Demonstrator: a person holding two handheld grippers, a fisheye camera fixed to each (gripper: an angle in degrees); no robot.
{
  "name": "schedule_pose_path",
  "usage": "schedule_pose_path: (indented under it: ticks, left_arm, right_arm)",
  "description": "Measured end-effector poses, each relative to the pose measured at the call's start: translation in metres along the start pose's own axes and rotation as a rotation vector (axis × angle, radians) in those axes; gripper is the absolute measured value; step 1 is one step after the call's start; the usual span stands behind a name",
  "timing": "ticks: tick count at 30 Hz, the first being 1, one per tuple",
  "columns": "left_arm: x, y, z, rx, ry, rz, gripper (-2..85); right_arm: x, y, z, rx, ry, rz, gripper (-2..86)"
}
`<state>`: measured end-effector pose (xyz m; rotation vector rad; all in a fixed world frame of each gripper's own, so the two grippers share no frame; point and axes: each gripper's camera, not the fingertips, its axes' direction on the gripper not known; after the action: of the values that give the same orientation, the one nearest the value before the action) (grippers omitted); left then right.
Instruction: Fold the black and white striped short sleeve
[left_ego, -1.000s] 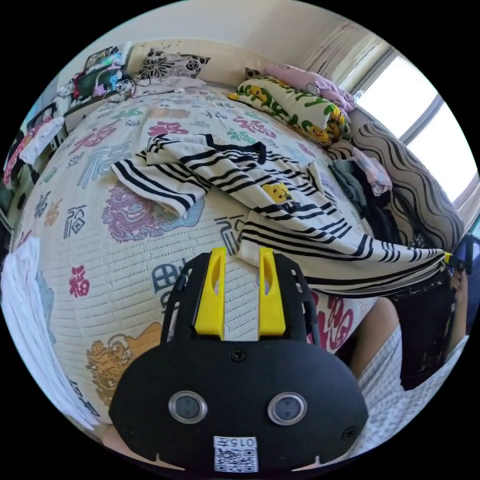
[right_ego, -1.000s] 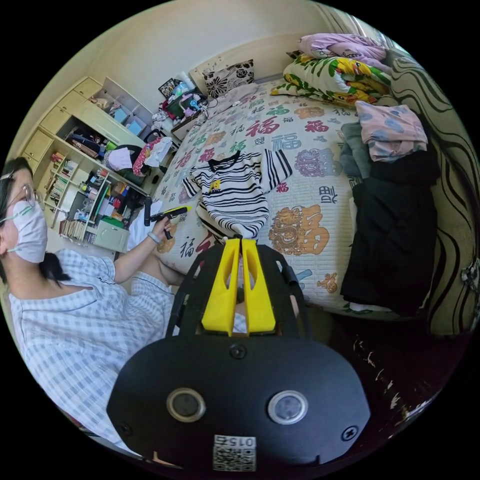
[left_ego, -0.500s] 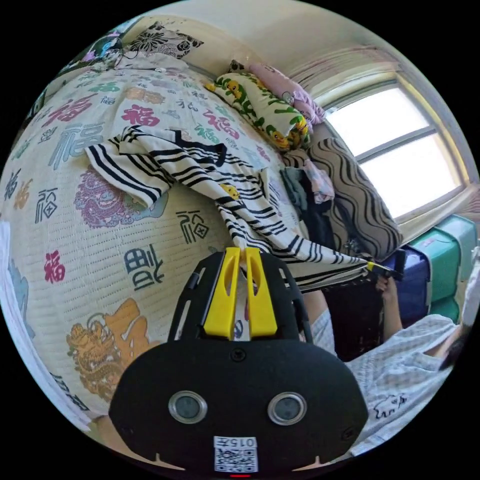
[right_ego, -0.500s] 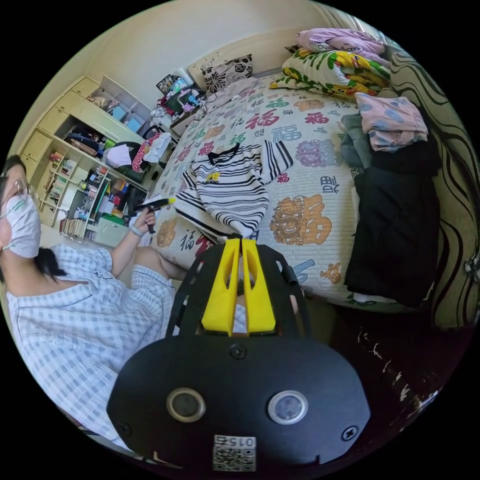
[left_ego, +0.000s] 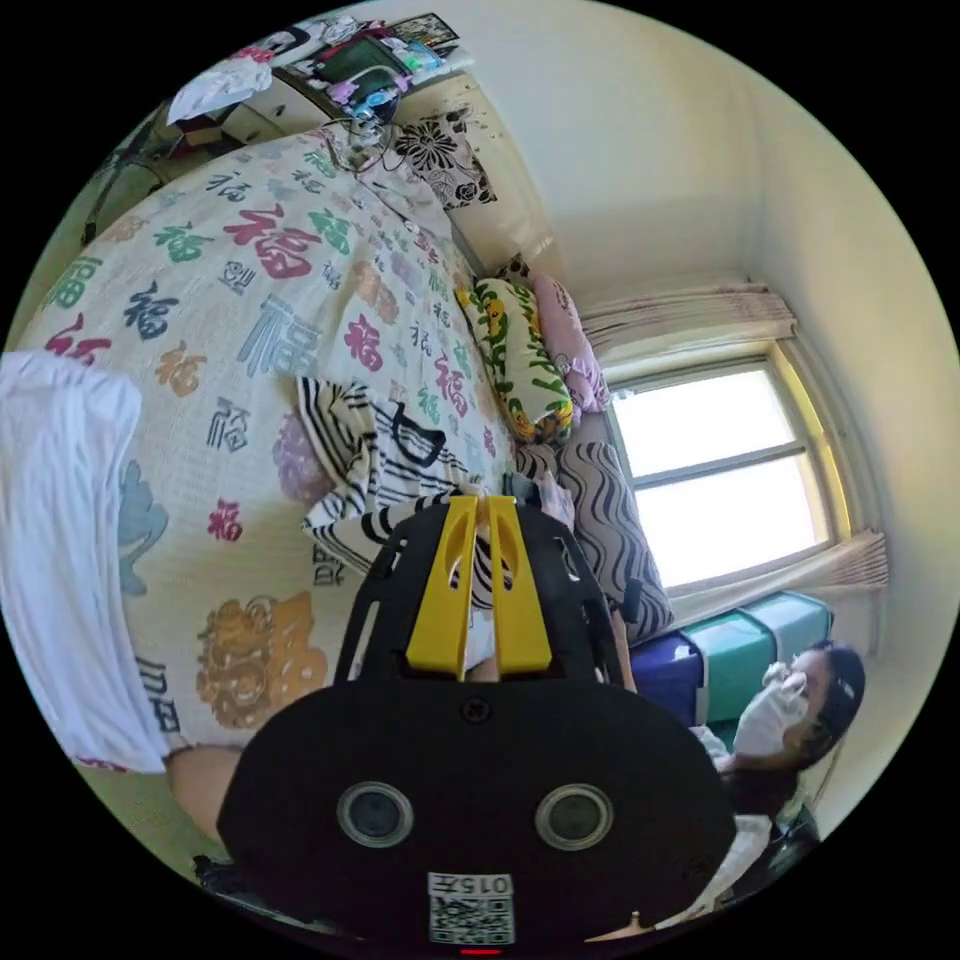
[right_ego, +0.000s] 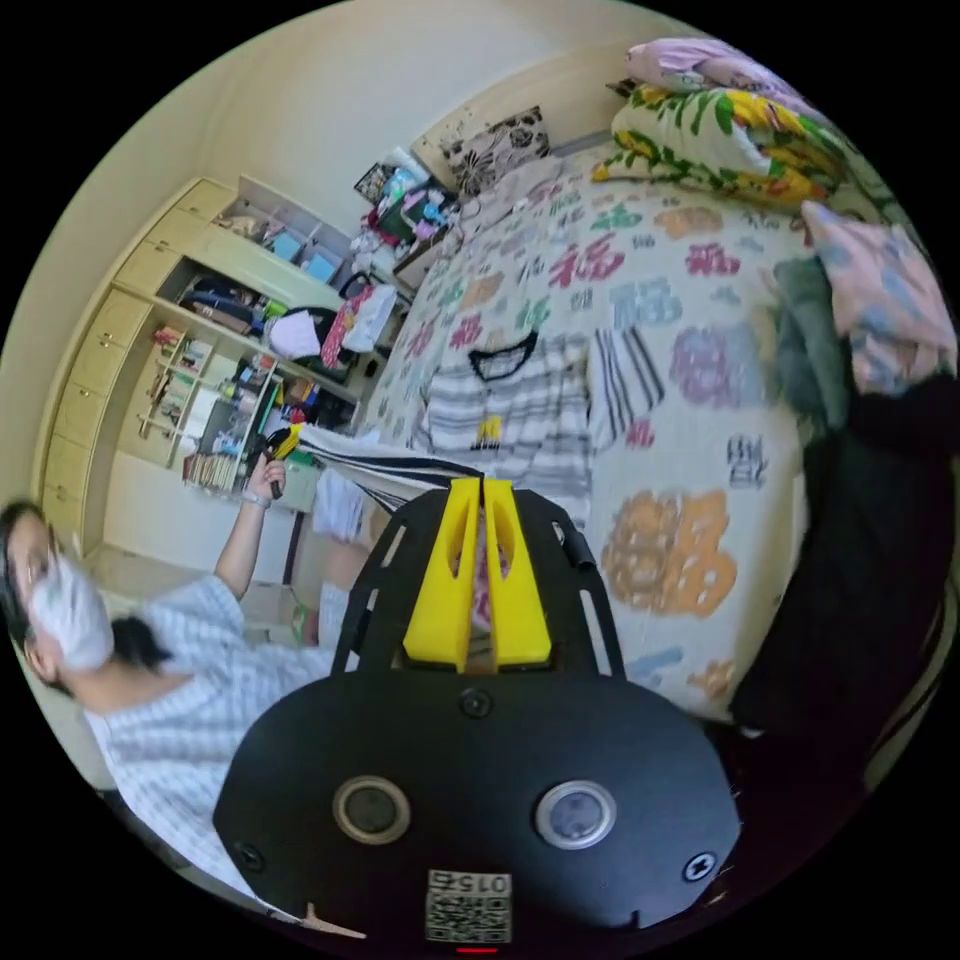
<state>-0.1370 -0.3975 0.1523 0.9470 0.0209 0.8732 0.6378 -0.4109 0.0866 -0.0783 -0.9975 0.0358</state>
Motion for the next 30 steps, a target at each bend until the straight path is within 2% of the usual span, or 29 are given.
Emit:
schedule_pose_path:
  ticks: [2,4,6,10,14,18,23,26,30]
  left_arm:
    - [0.035,-0.053,0.016,0.067,-0.001,0.031,-0.3]
    - [0.107,-0.103,0.022,0.162,-0.002,0.131,-0.3]
    - [0.162,-0.123,0.015,0.224,0.007,0.208,-0.3]
    - [0.25,-0.12,-0.022,0.304,0.019,0.408,-0.3]
    - [0.255,-0.08,-0.046,0.27,0.043,0.529,-0.2]
    - [0.187,-0.011,-0.048,0.174,0.041,0.543,-0.2]
    - [0.052,0.073,-0.002,-0.017,0.032,0.372,-0.1]
    - [-0.039,0.124,0.05,-0.181,-0.056,0.215,-0.1]
    - [-0.132,0.181,0.127,-0.417,-0.31,0.1,0.1]
  right_arm:
    - [-0.018,-0.059,-0.024,0.07,0.078,0.005,-0.3]
    - [-0.067,-0.114,-0.071,0.181,0.22,-0.018,-0.3]
    - [-0.109,-0.134,-0.109,0.256,0.283,-0.059,-0.3]
    - [-0.193,-0.128,-0.172,0.394,0.347,-0.196,-0.2]
    - [-0.228,-0.08,-0.184,0.426,0.338,-0.332,-0.2]
    - [-0.224,0.009,-0.145,0.358,0.273,-0.437,-0.2]
    - [-0.158,0.113,-0.032,0.131,0.231,-0.315,-0.3]
    - [-0.094,0.166,0.066,-0.081,0.229,-0.132,-0.3]
    - [-0.032,0.211,0.18,-0.321,0.204,0.012,-0.3]
